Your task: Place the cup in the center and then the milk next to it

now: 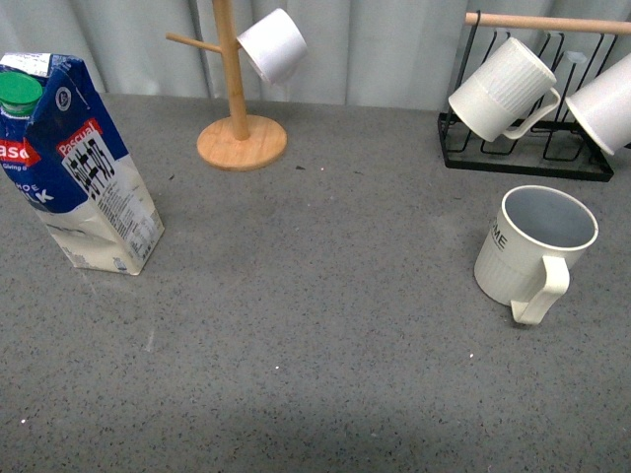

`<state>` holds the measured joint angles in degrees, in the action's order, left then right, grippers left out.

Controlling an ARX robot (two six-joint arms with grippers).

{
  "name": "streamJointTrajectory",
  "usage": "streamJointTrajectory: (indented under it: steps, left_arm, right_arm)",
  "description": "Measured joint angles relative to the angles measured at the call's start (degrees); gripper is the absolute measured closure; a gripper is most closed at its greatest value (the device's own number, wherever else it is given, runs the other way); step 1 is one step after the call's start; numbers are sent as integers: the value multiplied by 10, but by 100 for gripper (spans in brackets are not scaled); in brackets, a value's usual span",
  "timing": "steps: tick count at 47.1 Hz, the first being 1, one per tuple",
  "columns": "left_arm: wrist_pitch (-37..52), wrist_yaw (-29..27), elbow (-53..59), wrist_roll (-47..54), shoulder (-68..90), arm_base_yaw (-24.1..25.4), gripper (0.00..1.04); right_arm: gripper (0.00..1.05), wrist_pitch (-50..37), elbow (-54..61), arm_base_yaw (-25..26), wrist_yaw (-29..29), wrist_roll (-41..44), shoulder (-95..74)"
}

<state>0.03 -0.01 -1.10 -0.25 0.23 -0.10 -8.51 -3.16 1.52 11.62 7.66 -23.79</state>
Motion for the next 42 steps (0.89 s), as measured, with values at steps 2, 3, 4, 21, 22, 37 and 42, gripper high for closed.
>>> streamJointTrajectory:
  steps: [2,3,4,21,22,37,42]
  left_arm:
    - [0,0,0,0,0,0,7]
    - [0,0,0,0,0,0,7]
    - [0,0,0,0,0,0,7]
    - [0,0,0,0,0,0,7]
    - [0,0,0,0,0,0,7]
    - [0,0,0,0,0,0,7]
    - [0,0,0,0,0,0,7]
  right_arm:
    - [9,-38,-9,10,-15,-1,-59]
    - [9,-49,-12,12,-21,-2,-75]
    - [9,-70,-19,16,-27,-4,-108]
    - [9,-163,-230,32,-106,-82,-599]
    - [9,-154,-247,30,-111,-88,-619]
    - [9,-100,-355,-4,-121,-110,-752]
    - [9,-79,-381,-14,-117,-117,-781]
